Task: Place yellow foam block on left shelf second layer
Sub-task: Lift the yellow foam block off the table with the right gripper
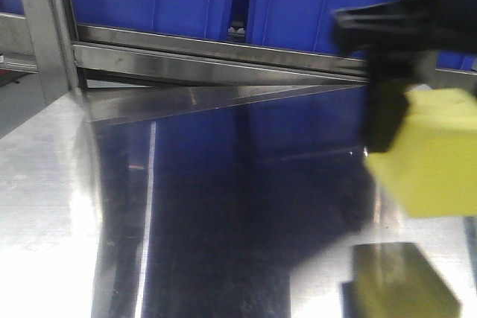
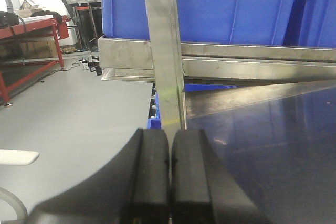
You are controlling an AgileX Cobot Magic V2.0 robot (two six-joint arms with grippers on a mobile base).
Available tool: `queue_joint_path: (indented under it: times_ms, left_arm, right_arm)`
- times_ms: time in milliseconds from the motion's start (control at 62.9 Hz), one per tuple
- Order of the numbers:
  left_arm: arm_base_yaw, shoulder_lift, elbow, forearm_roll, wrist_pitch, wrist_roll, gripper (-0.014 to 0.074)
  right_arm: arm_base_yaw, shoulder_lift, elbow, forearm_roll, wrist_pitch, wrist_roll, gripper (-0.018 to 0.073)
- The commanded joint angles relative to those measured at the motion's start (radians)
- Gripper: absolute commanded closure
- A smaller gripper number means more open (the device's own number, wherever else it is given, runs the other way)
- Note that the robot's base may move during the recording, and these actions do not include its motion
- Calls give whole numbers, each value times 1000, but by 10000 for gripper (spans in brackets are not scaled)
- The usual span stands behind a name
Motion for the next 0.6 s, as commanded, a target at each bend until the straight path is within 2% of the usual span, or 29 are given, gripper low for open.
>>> queue_joint_path:
  times_ms: [0,143,270,493,588]
  left_arm:
    - [2,-20,28,-5,-83,-4,472]
    - [2,-20,28,-5,-83,-4,472]
    - [2,-20,28,-5,-83,-4,472]
    - [2,-20,28,-5,-83,-4,472]
    - [2,-20,28,-5,-83,-4,472]
  right_arm:
    - [-97,-104,18,-21,-19,-107,132]
    - [-256,-235,82,-21,-37,-231,132]
    - [-385,-364,159,-6,-123,-299,132]
    - [-556,-588,307,-1,-322,-422,132]
    - [-590,-675,364,-1,-394,-486,132]
